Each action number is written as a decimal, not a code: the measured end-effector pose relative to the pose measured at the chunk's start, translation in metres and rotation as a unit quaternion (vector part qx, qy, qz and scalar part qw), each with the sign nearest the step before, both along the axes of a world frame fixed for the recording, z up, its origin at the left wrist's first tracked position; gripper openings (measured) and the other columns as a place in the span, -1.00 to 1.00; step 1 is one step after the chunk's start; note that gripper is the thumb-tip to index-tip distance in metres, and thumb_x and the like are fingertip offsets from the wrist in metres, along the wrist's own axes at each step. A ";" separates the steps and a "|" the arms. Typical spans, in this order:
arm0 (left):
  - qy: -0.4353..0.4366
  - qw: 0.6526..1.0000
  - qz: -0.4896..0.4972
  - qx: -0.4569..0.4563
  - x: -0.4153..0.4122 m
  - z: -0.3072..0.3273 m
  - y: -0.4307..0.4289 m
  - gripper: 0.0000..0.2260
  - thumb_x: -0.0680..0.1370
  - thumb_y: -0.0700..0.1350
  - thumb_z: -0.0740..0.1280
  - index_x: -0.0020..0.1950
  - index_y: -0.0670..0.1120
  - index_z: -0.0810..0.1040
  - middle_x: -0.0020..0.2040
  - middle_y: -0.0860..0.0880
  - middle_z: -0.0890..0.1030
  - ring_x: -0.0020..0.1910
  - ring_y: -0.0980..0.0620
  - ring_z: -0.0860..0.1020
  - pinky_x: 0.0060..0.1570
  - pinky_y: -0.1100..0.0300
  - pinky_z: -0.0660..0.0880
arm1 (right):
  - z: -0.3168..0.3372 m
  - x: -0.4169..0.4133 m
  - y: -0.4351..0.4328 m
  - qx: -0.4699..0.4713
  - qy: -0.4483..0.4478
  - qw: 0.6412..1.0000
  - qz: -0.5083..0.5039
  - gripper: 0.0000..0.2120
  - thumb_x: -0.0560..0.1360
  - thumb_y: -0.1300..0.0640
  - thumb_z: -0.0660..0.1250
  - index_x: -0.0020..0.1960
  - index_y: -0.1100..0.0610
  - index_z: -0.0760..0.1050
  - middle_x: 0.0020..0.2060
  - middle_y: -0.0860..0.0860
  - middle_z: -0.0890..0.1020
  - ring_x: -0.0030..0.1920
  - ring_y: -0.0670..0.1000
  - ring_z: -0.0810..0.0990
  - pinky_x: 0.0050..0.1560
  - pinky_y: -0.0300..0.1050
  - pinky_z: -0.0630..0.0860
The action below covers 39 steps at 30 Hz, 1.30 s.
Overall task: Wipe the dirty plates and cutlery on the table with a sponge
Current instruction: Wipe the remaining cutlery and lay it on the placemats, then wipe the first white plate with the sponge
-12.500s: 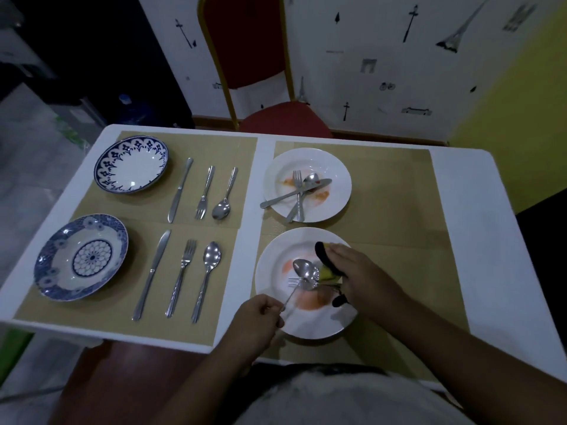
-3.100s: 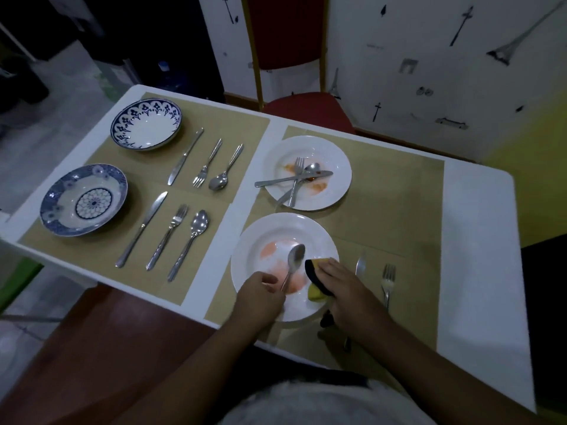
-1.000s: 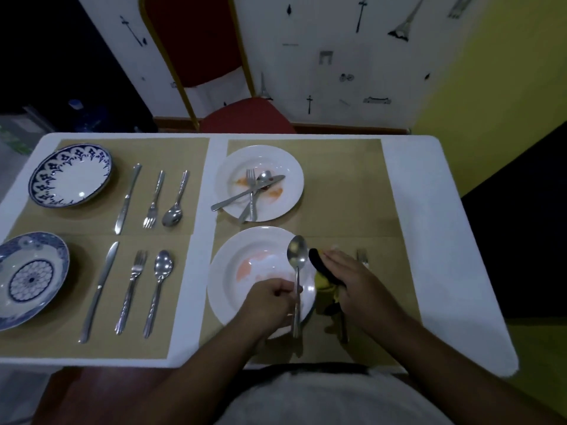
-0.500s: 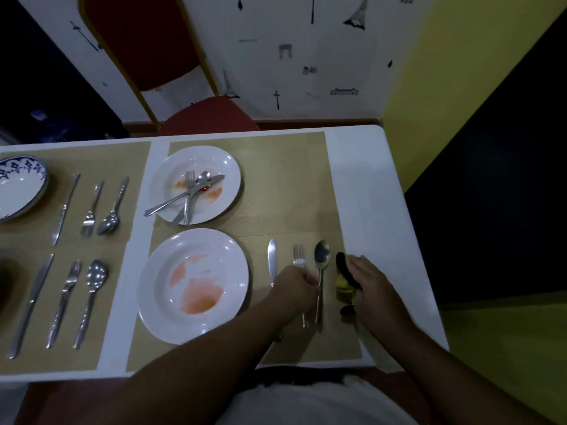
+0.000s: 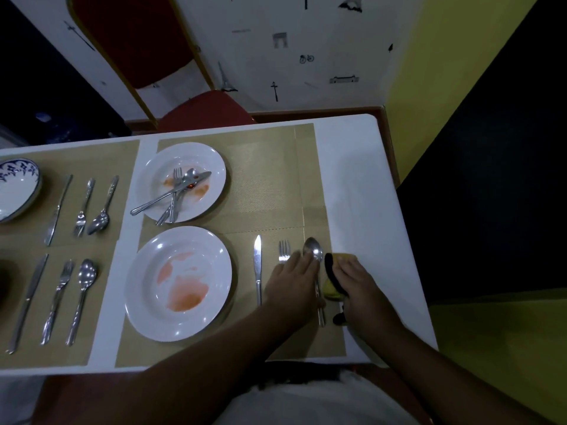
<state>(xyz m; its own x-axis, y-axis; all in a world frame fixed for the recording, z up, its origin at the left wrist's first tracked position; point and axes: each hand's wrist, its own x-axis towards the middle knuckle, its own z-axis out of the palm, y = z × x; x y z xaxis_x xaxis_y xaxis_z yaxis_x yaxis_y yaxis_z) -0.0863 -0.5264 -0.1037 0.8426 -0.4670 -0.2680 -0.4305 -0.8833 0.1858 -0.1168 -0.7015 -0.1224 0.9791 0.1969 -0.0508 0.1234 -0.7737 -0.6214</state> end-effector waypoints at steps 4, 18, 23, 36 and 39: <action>0.028 0.999 -0.013 0.036 0.001 -0.006 -0.002 -0.18 0.54 0.22 0.31 0.63 -0.15 0.04 0.64 -0.14 0.06 0.61 -0.17 0.03 0.51 -0.09 0.11 | -0.006 -0.001 -0.003 -0.022 0.018 0.999 0.021 -0.25 0.30 0.35 0.46 0.44 0.18 0.26 0.44 0.05 0.27 0.44 -0.04 0.03 0.42 -0.15 -0.03; -0.037 0.995 0.059 -0.067 -0.001 0.038 0.067 -0.30 0.54 0.18 0.29 0.58 -0.16 0.26 0.58 -0.13 0.28 0.57 -0.17 0.22 0.43 -0.07 0.34 | 0.044 0.024 0.045 -0.026 -0.058 0.997 -0.040 -0.33 0.31 0.59 0.23 0.39 0.28 0.30 0.39 0.18 0.35 0.44 0.10 0.18 0.40 0.04 0.06; -0.011 0.985 0.156 -0.069 -0.012 0.045 0.138 -0.31 0.57 0.24 0.14 0.63 -0.05 0.12 0.63 0.01 0.13 0.62 -0.06 0.07 0.53 -0.01 0.19 | 0.055 0.037 0.106 0.001 -0.061 0.998 -0.001 -0.41 0.43 0.39 0.16 0.45 0.17 0.23 0.43 0.01 0.26 0.44 -0.05 0.09 0.41 -0.30 -0.13; 0.130 0.808 0.498 -0.286 -0.034 0.029 0.308 -0.23 0.54 -0.02 0.41 0.63 -0.13 0.06 0.45 -0.12 0.45 0.38 -0.16 0.47 0.34 -0.03 0.43 | 0.038 0.030 0.237 0.017 0.052 0.985 0.164 -0.34 0.41 0.20 0.24 0.46 -0.15 0.18 0.28 -0.13 0.41 0.27 -0.08 0.38 0.28 -0.09 0.36; 0.209 0.708 0.556 -0.383 -0.025 0.024 0.319 -0.58 0.54 -0.05 0.38 0.37 -0.13 0.50 0.20 -0.13 0.66 0.12 -0.12 0.64 0.13 -0.16 0.60 | 0.034 0.033 0.244 0.000 0.105 0.985 0.139 -0.12 0.22 0.18 0.39 0.47 -0.16 0.15 0.24 -0.12 0.42 0.24 -0.06 0.40 0.24 -0.11 0.41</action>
<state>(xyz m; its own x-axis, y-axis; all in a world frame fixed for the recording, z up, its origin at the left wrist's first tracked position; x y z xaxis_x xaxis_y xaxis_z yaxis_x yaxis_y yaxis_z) -0.1114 -0.2077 -0.0795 0.7250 0.2793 -0.6295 0.6855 -0.2047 0.6987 -0.0835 -0.4578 -0.0882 0.8556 0.4552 -0.2464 0.1986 -0.7283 -0.6558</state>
